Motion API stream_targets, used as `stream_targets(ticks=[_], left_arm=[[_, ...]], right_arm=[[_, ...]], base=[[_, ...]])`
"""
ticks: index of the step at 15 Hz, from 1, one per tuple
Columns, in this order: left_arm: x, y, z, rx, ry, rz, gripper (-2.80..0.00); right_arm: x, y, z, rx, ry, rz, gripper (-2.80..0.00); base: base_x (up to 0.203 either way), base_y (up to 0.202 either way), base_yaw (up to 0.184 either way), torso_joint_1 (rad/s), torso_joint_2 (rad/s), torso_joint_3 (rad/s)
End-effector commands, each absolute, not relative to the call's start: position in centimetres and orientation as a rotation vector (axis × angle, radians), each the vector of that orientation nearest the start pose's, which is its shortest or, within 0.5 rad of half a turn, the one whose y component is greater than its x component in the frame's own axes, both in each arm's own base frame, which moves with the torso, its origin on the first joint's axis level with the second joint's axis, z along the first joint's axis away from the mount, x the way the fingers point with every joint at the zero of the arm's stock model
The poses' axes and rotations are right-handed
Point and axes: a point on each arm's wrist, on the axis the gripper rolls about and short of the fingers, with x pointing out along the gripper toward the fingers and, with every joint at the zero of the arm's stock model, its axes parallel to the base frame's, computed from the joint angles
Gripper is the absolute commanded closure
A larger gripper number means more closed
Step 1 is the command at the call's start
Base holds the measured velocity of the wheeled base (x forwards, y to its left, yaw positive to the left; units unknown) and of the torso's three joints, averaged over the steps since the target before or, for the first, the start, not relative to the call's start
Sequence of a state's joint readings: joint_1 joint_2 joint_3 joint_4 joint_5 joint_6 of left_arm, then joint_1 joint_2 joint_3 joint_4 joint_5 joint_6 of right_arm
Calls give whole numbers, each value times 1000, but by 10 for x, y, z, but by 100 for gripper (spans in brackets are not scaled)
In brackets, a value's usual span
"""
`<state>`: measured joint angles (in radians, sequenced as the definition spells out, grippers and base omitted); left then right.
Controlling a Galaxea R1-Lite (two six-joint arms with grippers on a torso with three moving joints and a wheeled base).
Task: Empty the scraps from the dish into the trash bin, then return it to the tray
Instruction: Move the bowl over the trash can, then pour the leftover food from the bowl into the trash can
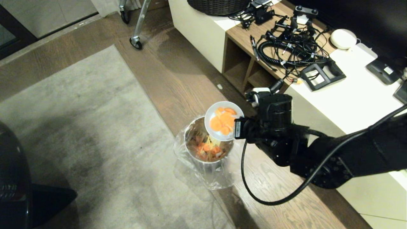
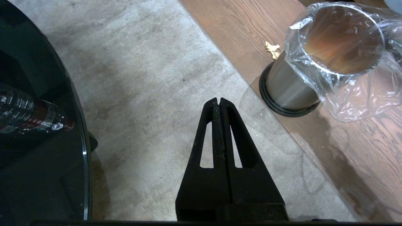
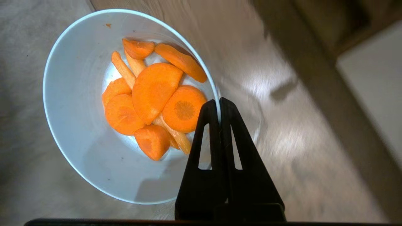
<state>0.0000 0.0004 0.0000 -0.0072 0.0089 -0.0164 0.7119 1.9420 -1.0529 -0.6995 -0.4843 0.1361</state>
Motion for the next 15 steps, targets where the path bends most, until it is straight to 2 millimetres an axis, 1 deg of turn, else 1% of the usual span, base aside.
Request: stream_targets(ticks=[1,3,5,8,11,13,15], left_arm=[[-23,0,76,-17,-8,9,0],[-23,0,76,-17,-8,9,0],[-23,0,76,-17,-8,9,0],[-23,0,76,-17,-8,9,0],[-23,0,76,-17,-8,9,0],[-23,0,76,-17,-8,9,0],[-23,0,76,-17,-8,9,0]], right_arm=[[301,246,161,-131,7,229,0],[303,247,155,-241,-107,234,0],[301,246,148,-303,-173,258,0],[294,241,138,-390,-213,314,0],[296,243,139,-455,-254,340,0],[300,240,142,-503,-311,343,0],[302,239,143,-511,-315,336,0]], base=[[0,0,0,0,0,0],[0,0,0,0,0,0],[0,0,0,0,0,0],[0,0,0,0,0,0],[0,0,0,0,0,0],[0,0,0,0,0,0],[0,0,0,0,0,0]])
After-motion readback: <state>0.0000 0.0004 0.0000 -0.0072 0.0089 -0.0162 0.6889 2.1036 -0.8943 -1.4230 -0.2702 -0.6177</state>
